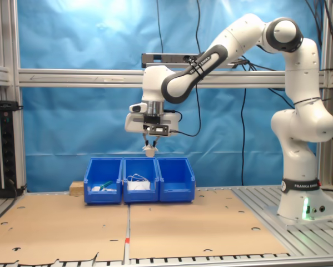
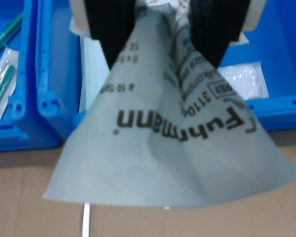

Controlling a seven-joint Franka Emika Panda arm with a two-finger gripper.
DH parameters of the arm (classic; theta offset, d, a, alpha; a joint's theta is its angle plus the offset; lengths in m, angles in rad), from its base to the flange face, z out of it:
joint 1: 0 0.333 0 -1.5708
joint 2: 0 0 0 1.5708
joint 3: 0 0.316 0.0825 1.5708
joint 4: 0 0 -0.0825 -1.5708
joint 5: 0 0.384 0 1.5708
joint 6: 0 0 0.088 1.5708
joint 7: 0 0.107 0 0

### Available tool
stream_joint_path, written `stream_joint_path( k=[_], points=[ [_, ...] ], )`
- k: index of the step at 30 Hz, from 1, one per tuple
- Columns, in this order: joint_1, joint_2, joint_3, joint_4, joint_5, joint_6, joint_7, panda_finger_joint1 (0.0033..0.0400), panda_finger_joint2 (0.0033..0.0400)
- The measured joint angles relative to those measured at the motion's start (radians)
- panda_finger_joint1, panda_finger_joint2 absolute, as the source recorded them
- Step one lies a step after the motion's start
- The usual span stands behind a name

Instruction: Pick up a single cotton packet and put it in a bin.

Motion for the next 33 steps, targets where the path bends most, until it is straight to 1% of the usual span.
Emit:
stream_joint_path(
  k=[6,7,9,21,26,30,31,33],
  points=[
    [-0.002,-0.021,-0.048,-0.011,-0.075,-0.01,0.0,0.0072,0.0072],
    [-0.003,-0.034,-0.06,-0.017,-0.098,-0.014,0.0,0.0072,0.0072],
    [-0.003,-0.05,-0.07,-0.028,-0.119,-0.015,0.0,0.0072,0.0072],
    [-0.003,-0.172,-0.119,-0.14,-0.255,-0.019,0.0,0.0072,0.0072],
    [-0.003,-0.187,-0.148,-0.165,-0.3,-0.015,0.0,0.0072,0.0072],
    [-0.003,-0.187,-0.177,-0.176,-0.324,-0.009,0.0,0.0072,0.0072],
    [-0.003,-0.186,-0.192,-0.18,-0.334,-0.005,0.0,0.0072,0.0072],
    [-0.003,-0.185,-0.207,-0.183,-0.341,-0.001,0.0,0.0072,0.0072]
  ],
)
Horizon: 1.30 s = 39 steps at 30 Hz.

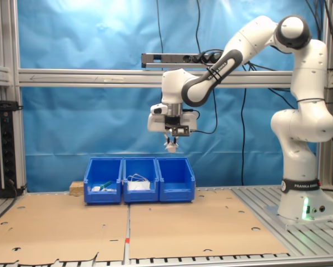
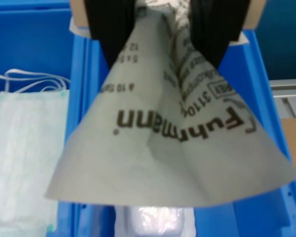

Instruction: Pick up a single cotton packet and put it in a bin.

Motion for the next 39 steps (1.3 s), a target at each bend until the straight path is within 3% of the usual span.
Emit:
stream_joint_path(
  k=[19,39],
  points=[
    [0.0,0.067,-0.097,-0.004,-0.03,0.081,0.0,0.0073,0.0073],
    [0.0,0.097,-0.117,-0.003,-0.034,0.126,0.0,0.0073,0.0073]
  ],
)
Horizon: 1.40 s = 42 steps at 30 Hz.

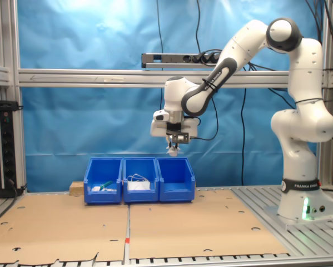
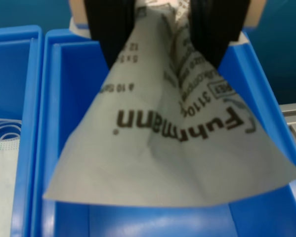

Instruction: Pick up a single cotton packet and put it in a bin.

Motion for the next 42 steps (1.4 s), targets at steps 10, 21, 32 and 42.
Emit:
stream_joint_path(
  k=[10,21,32,42],
  points=[
    [0.0,0.001,0.0,0.003,0.0,0.011,0.0,0.0073,0.0073],
    [0.0,0.001,0.0,0.004,0.0,0.016,0.0,0.0073,0.0073],
    [0.0,0.001,0.0,0.004,0.0,0.017,0.0,0.0073,0.0073],
    [0.0,0.001,0.0,0.004,0.0,0.017,0.0,0.0073,0.0073]
  ],
)
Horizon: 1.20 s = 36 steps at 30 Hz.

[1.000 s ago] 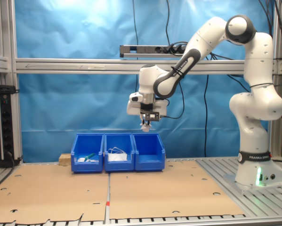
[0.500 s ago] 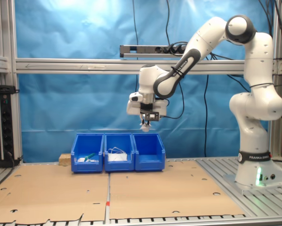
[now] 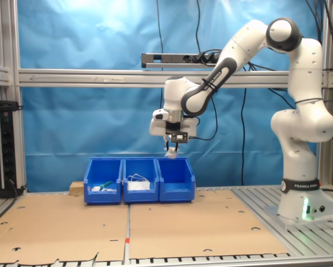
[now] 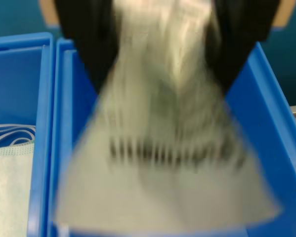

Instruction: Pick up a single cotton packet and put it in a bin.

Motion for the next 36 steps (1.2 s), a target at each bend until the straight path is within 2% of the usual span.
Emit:
stream_joint_path(
  k=[1,9,10,15,16,21,22,36],
  points=[
    [0.0,0.0,0.0,0.0,0.0,0.0,0.0,0.015,0.015],
    [0.0,0.0,0.0,0.0,0.0,0.0,0.0,0.015,0.015],
    [0.0,0.0,0.0,0.0,0.0,0.0,0.0,0.0316,0.0316],
    [0.0,0.0,0.0,0.0,0.0,0.0,0.0,0.0316,0.0316],
    [0.0,0.0,0.0,0.0,0.0,0.0,0.0,0.0376,0.0376],
    [0.0,0.0,0.0,0.0,0.0,0.0,0.0,0.0376,0.0376],
    [0.0,0.0,0.0,0.0,0.0,0.0,0.0,0.0395,0.0395],
    [0.0,0.0,0.0,0.0,0.0,0.0,0.0,0.0399,0.0399]
  ],
)
